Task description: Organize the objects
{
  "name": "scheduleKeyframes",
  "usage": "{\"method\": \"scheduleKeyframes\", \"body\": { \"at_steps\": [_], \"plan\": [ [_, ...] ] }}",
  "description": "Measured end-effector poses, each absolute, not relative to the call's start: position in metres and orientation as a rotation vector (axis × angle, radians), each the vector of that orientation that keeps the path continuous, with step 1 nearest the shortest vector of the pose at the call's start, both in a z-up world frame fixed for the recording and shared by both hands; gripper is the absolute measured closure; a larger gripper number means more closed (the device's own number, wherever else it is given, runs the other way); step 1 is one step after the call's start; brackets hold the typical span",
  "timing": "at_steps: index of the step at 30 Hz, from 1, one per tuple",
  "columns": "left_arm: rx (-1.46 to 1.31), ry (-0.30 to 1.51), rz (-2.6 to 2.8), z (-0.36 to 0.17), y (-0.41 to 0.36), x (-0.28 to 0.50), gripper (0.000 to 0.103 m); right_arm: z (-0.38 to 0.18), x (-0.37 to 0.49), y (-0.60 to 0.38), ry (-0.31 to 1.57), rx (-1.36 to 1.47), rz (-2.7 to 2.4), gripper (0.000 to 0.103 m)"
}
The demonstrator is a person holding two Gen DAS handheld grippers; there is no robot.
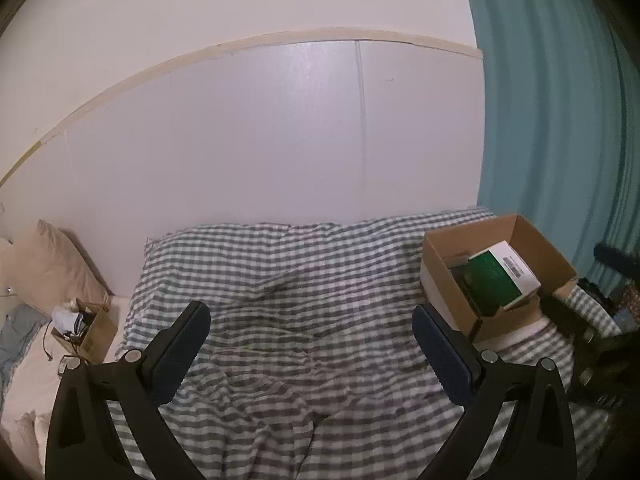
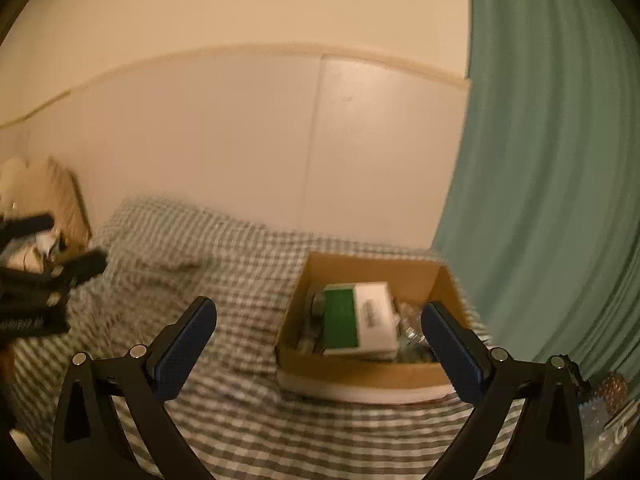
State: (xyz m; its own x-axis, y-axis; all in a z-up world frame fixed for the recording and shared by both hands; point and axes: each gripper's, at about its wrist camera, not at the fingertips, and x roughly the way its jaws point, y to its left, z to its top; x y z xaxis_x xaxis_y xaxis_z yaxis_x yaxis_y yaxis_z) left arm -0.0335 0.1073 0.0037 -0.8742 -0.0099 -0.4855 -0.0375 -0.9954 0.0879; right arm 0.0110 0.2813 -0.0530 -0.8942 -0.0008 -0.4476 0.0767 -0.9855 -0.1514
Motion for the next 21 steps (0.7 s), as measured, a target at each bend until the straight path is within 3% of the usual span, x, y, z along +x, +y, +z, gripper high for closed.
{"method": "scheduleKeyframes", "body": {
  "at_steps": [5,9,21],
  "plan": [
    [-0.834,0.136,3.004,-0.006,0.109,-0.040,0.000,-0.072,-0.002,0.288,0.245,0.807,-3.004,0.000],
    [-0.820,0.100,2.998,-0.007,0.110,-0.038,0.000,-0.070,-0.005,0.301,0.160,0.801,-3.017,0.000],
    [-0.825,0.048,3.014,0.000,0.104,-0.033,0.000,-0.059,0.000,0.308,0.169,0.779,-3.046,0.000]
  ]
}}
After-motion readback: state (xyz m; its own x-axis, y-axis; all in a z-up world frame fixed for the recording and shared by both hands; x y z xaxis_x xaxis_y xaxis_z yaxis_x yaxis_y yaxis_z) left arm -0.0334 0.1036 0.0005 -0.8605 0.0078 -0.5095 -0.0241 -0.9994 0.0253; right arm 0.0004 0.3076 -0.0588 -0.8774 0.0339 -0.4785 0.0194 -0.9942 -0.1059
